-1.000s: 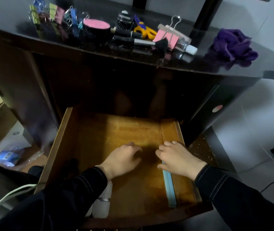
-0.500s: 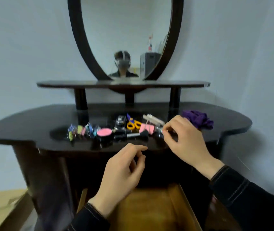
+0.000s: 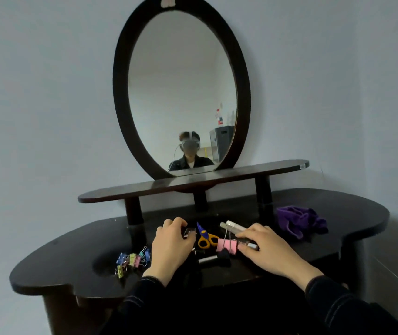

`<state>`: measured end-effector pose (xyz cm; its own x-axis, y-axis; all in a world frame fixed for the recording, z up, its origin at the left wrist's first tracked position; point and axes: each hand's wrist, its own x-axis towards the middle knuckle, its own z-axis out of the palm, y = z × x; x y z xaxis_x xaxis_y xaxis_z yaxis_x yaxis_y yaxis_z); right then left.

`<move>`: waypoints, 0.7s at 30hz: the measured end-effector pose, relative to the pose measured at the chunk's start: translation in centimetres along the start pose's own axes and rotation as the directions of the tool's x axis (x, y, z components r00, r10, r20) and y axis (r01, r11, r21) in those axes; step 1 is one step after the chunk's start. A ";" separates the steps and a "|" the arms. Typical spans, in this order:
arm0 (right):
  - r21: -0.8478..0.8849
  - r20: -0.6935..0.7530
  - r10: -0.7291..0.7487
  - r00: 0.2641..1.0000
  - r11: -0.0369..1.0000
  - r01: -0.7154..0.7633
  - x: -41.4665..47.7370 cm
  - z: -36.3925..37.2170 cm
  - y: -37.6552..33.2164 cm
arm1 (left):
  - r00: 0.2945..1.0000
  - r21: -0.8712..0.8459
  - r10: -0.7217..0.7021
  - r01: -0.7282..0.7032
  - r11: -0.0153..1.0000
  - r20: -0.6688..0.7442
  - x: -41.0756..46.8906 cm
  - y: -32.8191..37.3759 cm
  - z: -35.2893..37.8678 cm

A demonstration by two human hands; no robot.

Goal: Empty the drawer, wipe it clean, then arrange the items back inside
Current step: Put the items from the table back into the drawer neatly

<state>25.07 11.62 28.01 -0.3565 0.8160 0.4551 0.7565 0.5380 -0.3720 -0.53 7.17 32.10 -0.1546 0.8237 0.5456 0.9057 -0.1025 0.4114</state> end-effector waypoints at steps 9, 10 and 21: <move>0.082 -0.049 0.057 0.997 0.995 -0.053 0.1 0.1 0.0 | 0.957 0.197 -0.215 0.178 0.964 0.192 3.7 -0.6 2.1; 0.092 -0.052 0.059 0.997 0.994 -0.054 0.1 0.1 0.0 | 0.959 0.157 -0.225 0.199 0.967 0.171 3.9 -0.8 2.0; 0.488 -0.279 0.194 0.940 0.872 -0.035 0.2 -1.4 -0.9 | 0.887 -0.921 -0.419 0.312 0.235 0.194 3.4 -3.5 -0.6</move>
<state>25.08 11.01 29.58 -0.0355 0.8127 0.5816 0.4043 0.5439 -0.7353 -4.43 10.00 32.95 -0.4399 0.8817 0.1706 -0.1989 -0.2809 0.9389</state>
